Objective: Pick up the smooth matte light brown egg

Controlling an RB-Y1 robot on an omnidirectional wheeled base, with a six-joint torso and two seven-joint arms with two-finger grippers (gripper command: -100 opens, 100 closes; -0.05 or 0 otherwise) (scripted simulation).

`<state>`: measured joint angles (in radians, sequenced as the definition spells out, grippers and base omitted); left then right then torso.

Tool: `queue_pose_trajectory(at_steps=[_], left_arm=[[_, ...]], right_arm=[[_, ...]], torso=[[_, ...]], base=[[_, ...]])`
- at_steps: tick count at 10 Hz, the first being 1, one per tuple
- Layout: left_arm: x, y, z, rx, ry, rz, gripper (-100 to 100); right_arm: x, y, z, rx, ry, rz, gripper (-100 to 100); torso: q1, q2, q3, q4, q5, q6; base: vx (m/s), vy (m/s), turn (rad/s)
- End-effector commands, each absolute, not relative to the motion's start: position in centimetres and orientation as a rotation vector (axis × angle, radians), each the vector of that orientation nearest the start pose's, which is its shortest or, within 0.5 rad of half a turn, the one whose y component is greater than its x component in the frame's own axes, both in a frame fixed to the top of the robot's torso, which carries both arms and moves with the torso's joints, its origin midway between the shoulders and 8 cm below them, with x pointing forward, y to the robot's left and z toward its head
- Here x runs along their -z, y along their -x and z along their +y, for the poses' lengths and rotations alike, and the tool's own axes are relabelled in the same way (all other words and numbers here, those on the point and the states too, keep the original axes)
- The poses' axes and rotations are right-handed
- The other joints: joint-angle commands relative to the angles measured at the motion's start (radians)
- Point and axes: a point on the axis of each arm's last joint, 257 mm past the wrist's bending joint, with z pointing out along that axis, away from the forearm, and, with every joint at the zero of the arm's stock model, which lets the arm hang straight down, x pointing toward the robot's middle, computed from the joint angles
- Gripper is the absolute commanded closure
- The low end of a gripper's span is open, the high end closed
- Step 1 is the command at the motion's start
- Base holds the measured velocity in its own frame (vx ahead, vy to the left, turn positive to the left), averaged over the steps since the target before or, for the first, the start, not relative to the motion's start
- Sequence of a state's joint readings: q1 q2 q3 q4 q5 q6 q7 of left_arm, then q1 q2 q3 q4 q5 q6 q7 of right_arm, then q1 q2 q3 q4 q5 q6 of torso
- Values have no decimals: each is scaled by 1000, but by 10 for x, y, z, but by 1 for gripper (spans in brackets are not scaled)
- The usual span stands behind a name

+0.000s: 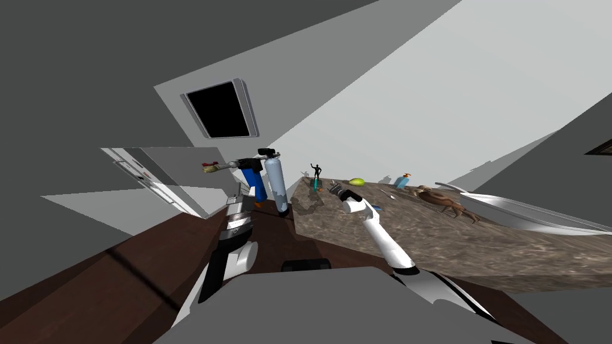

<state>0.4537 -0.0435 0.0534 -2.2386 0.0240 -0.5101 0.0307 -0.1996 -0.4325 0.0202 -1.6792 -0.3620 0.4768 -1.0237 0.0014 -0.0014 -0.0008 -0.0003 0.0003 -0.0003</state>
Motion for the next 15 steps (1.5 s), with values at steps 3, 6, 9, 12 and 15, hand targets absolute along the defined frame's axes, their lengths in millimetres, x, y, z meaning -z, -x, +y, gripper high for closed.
queue_pose_trajectory(at_steps=[3, 6, 9, 12, 15], left_arm=[[-23, -349, 301, 1310, 701, 538, 0], [-23, -349, 301, 1310, 701, 538, 0], [-23, -349, 301, 1310, 701, 538, 0], [-23, -349, 301, 1310, 701, 538, 0], [-23, -349, 301, 1310, 701, 538, 0]], right_arm=[[183, -595, -291, 2030, 2604, -853, -100], [208, -603, -299, 1828, 2677, -699, -100], [226, -602, -304, 1689, 2719, -567, -100], [241, -602, -309, 1570, 2747, -443, -100], [255, -599, -313, 1451, 2768, -321, -100]], torso=[[1, -1, -1, 0, 0, 0], [1, -2, -1, 0, 0, 0], [0, -1, -1, 0, 0, 0], [0, -1, -1, 0, 0, 0], [0, -1, -1, 0, 0, 0]], base=[[25, 24, -36], [50, 38, -57], [34, 29, -25], [38, 29, -26], [49, 32, -22]])
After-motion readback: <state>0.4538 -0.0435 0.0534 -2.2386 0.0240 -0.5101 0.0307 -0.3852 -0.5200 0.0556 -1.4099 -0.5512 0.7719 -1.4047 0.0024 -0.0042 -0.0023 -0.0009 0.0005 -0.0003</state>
